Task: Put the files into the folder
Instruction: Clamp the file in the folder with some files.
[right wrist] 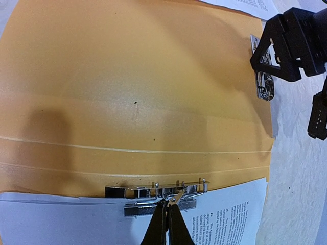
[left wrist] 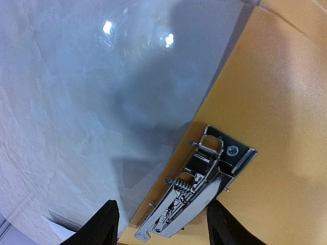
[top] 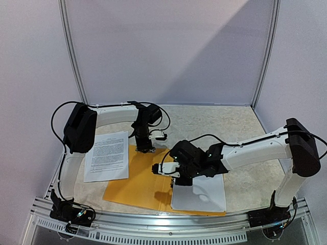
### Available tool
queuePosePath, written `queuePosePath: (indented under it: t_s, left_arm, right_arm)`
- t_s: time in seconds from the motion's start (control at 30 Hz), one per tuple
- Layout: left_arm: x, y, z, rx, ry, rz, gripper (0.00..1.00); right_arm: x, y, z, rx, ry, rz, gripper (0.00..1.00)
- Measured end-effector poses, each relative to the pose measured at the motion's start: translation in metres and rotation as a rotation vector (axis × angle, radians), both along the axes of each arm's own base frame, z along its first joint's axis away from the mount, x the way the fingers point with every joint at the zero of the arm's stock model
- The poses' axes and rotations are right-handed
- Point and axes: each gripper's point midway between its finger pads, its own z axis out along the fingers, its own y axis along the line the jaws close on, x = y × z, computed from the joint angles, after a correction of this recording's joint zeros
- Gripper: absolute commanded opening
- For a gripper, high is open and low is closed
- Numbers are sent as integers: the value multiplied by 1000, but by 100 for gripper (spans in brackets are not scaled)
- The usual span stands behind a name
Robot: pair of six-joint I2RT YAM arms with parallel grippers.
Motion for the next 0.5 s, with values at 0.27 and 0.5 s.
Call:
queuePosePath:
  t_s: [0.27, 0.5]
  left_arm:
    - [-1, 0, 0, -2, 8, -1, 62]
    - [-1, 0, 0, -1, 7, -1, 62]
  right_arm:
    - [-15, 10, -4, 6, -23, -19, 0]
    - [-19, 20, -9, 13, -38, -46, 0]
